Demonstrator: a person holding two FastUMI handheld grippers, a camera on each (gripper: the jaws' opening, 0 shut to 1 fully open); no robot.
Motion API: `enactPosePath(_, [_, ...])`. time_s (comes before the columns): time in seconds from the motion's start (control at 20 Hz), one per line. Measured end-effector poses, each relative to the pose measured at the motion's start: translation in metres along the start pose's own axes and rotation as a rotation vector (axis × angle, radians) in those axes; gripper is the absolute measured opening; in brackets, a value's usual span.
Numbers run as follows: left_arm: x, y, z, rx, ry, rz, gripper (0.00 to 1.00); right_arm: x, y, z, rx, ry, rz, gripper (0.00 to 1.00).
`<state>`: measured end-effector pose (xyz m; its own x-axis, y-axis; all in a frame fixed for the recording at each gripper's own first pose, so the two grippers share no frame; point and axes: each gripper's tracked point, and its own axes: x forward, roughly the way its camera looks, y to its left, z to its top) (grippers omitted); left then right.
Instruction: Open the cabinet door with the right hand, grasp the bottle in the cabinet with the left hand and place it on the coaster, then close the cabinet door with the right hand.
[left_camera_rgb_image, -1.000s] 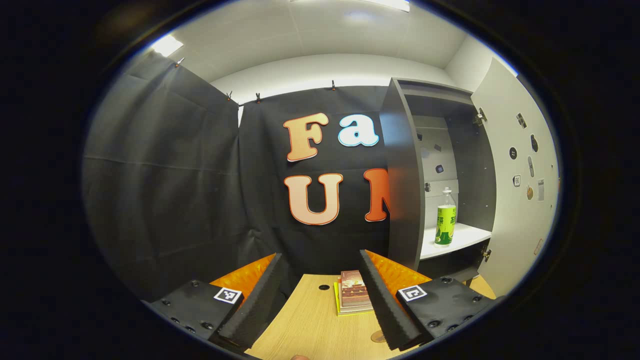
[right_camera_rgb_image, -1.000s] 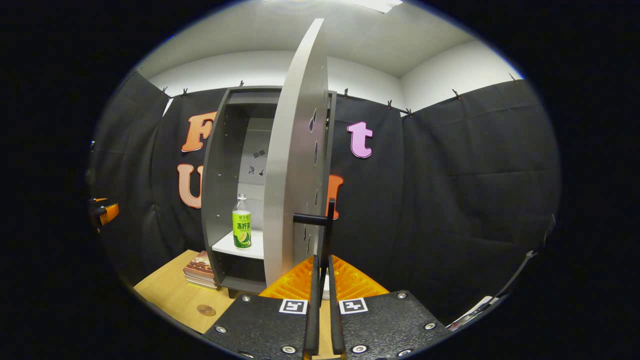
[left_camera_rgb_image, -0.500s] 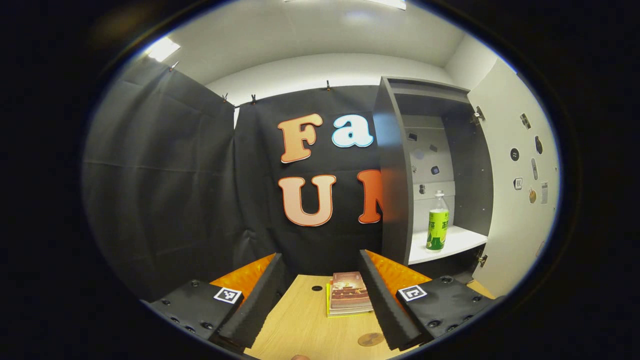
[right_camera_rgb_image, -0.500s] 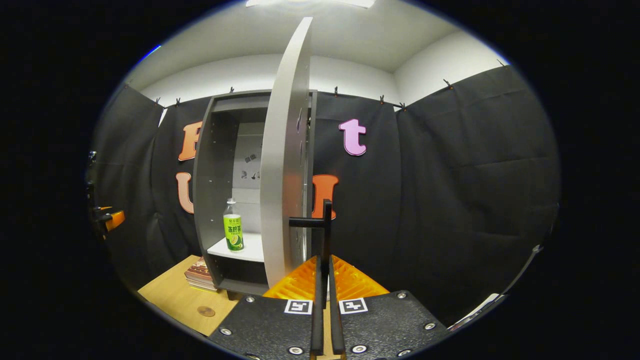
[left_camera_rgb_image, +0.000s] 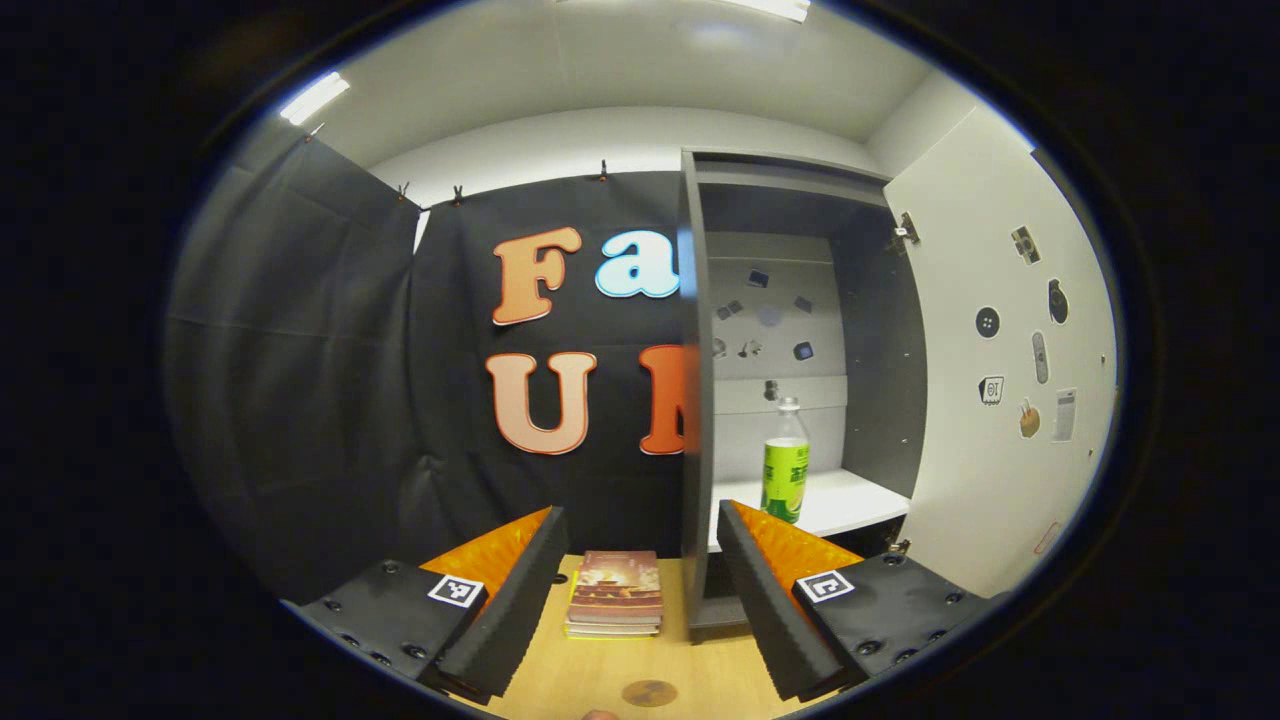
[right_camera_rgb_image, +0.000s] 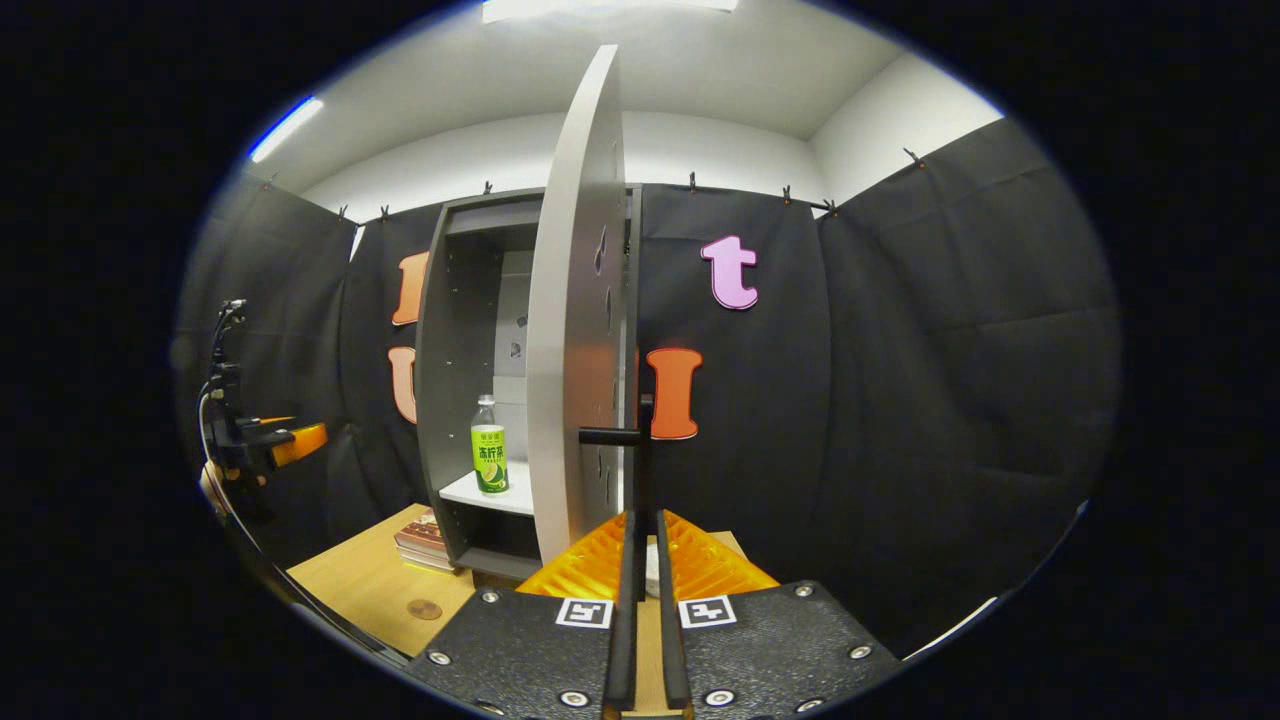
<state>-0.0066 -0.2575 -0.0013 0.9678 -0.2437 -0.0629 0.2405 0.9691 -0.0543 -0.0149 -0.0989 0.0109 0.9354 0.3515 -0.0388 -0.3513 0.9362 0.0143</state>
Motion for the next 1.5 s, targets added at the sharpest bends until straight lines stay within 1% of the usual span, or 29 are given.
enactPosePath(0.15, [0.02, -0.039, -0.002, -0.02, 0.009, -0.039, 0.98, -0.007, -0.029, -0.006, -0.004, 0.011, -0.053, 0.12])
enactPosePath(0.25, [0.032, -0.062, 0.001, -0.008, 0.002, -0.063, 0.97, -0.01, -0.05, -0.011, 0.014, 0.021, -0.097, 0.16])
enactPosePath(0.35, [0.052, -0.088, 0.005, -0.004, -0.005, -0.099, 0.97, -0.012, -0.07, -0.015, 0.035, 0.029, -0.137, 0.23])
enactPosePath(0.4, [0.062, -0.101, 0.006, -0.011, -0.004, -0.117, 0.98, -0.013, -0.08, -0.017, 0.04, 0.034, -0.156, 0.29])
enactPosePath(0.45, [0.071, -0.112, 0.006, -0.019, 0.0, -0.134, 0.98, -0.014, -0.089, -0.019, 0.04, 0.037, -0.174, 0.33])
enactPosePath(0.5, [0.081, -0.121, 0.005, -0.026, 0.003, -0.147, 0.98, -0.015, -0.097, -0.022, 0.037, 0.041, -0.193, 0.41])
enactPosePath(0.6, [0.1, -0.138, 0.006, -0.024, 0.009, -0.162, 0.98, -0.014, -0.109, -0.027, 0.033, 0.05, -0.218, 0.54])
enactPosePath(0.65, [0.11, -0.144, 0.006, -0.018, 0.008, -0.164, 0.98, -0.013, -0.111, -0.03, 0.037, 0.053, -0.23, 0.56])
enactPosePath(0.7, [0.117, -0.15, 0.003, -0.014, 0.009, -0.172, 0.97, -0.013, -0.115, -0.033, 0.046, 0.058, -0.242, 0.64])
enactPosePath(0.75, [0.126, -0.159, 0.001, -0.012, 0.011, -0.183, 0.97, -0.014, -0.121, -0.035, 0.057, 0.064, -0.251, 0.64])
enactPosePath(0.8, [0.137, -0.166, -0.002, -0.007, 0.014, -0.191, 0.97, -0.013, -0.124, -0.038, 0.066, 0.069, -0.259, 0.8])
enactPosePath(0.95, [0.168, -0.177, -0.008, 0.025, 0.015, -0.182, 0.97, -0.007, -0.141, -0.045, 0.077, 0.082, -0.29, 0.92])
enactPosePath(1.05, [0.185, -0.184, -0.01, 0.049, 0.012, -0.174, 0.97, -0.002, -0.147, -0.049, 0.082, 0.09, -0.308, 0.93])
enactPosePath(1.25, [0.221, -0.191, -0.031, 0.018, 0.055, -0.162, 0.98, 0.001, -0.162, -0.056, 0.091, 0.106, -0.343, 0.93])
enactPosePath(1.5, [0.253, -0.189, -0.056, 0.016, 0.103, -0.139, 0.97, -0.008, -0.182, -0.066, 0.109, 0.119, -0.392, 0.93])
